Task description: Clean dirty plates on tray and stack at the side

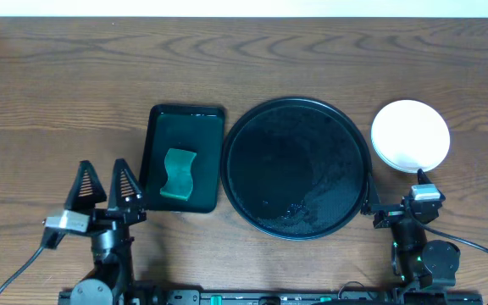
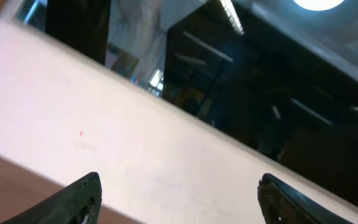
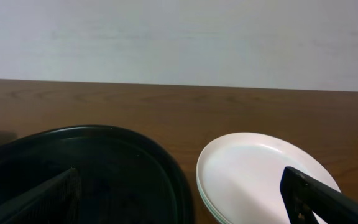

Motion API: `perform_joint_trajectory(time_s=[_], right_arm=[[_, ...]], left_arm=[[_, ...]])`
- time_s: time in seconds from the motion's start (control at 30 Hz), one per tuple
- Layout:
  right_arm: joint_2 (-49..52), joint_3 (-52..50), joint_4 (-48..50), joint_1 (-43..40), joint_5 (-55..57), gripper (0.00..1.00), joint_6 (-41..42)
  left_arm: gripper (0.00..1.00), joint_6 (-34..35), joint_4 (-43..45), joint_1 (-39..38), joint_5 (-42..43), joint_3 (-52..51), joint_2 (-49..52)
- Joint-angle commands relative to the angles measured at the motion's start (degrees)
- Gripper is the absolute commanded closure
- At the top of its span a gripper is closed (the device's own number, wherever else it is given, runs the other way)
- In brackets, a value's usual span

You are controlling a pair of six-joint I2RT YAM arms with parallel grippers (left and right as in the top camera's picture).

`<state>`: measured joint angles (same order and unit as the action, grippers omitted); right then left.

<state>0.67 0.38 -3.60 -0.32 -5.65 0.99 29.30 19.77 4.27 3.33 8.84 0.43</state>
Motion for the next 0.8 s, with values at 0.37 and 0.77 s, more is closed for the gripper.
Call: perform_joint_trajectory(time_s=[0.37, 0.77], right_arm=[[-0.35, -0.09, -0.11, -0.35, -0.44, 0.01, -0.63], [-0.35, -0.09, -0.11, -0.35, -0.44, 0.01, -0.63]], left_arm=[[0.2, 1.9, 0.68, -0.61, 0.72, -7.28, -0.31], [0.2, 2.08, -5.73, -0.79, 0.72, -8.61, -0.31]])
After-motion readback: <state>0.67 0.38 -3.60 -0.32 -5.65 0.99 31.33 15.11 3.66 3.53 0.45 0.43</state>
